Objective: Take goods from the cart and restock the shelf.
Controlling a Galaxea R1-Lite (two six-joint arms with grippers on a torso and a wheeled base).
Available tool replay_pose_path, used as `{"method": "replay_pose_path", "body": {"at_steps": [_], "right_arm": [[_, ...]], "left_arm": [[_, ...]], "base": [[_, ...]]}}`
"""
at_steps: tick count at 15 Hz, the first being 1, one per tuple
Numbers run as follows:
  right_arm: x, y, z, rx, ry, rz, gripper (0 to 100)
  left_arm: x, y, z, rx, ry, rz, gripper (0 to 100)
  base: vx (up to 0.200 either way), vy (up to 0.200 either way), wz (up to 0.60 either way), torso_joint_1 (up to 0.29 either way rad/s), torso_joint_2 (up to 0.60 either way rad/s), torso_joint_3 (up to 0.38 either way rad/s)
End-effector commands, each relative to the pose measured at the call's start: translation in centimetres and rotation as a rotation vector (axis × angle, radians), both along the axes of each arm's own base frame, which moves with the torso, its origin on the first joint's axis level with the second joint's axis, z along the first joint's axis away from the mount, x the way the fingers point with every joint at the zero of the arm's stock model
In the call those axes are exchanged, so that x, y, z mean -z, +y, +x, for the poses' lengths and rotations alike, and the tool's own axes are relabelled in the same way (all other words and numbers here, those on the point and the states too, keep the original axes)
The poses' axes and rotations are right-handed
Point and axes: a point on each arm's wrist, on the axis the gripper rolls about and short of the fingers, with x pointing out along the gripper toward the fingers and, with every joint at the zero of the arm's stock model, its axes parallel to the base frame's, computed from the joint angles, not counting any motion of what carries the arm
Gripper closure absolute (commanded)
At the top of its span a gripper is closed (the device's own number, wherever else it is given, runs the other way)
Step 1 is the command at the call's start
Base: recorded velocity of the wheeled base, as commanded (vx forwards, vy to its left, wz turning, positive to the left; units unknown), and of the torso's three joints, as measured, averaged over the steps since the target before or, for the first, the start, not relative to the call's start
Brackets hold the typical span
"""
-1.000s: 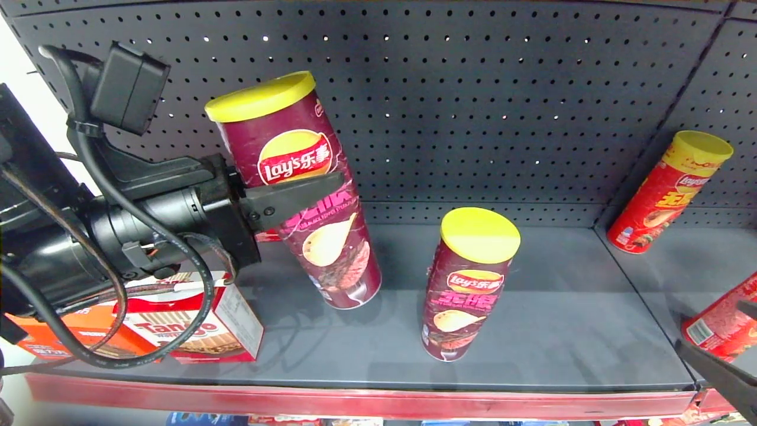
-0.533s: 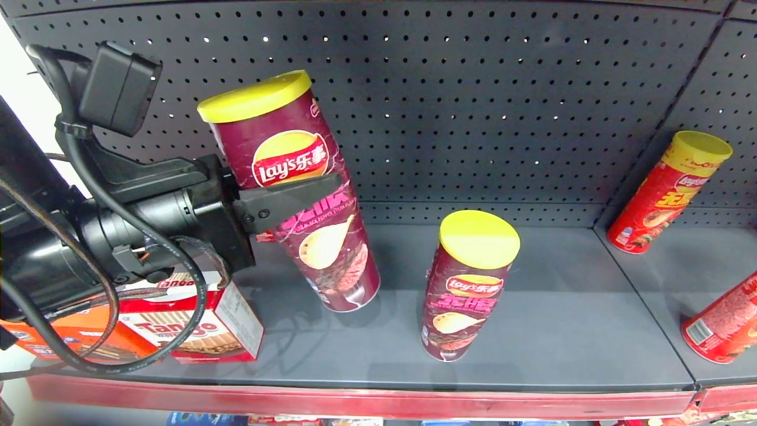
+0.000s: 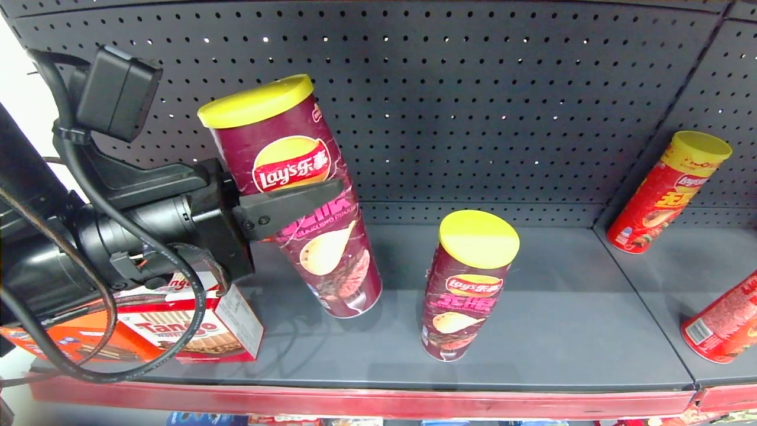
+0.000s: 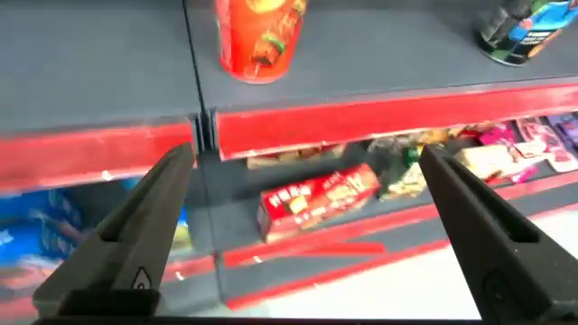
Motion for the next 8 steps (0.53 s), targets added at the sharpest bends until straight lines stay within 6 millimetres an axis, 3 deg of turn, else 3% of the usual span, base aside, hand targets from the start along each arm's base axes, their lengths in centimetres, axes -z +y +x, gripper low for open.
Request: {"method": "replay_pose_path", "body": {"at_steps": [1,4,8], "right_arm": [[0.1,0.12,-0.37,-0.096,-0.049,-0.001,0],[0.58,0.76,-0.55,-0.39,-0.086,0.007,0],[0.91,0.7,-0.54,-0.361,-0.06,0.049,0]], "left_arm": [[0.36,0.07,-0.34,0.004,0.007,0.006,100],[0.19,0.1,-0.5,0.007,0.001,0.003,100],[0.36,0.0,-0.7,0.014,0.01,0.01,100]], "base": [[0.0,0.0,0.0,0.0,0.0,0.0],[0.0,0.0,0.0,0.0,0.0,0.0],[0.0,0.0,0.0,0.0,0.0,0.0]]}}
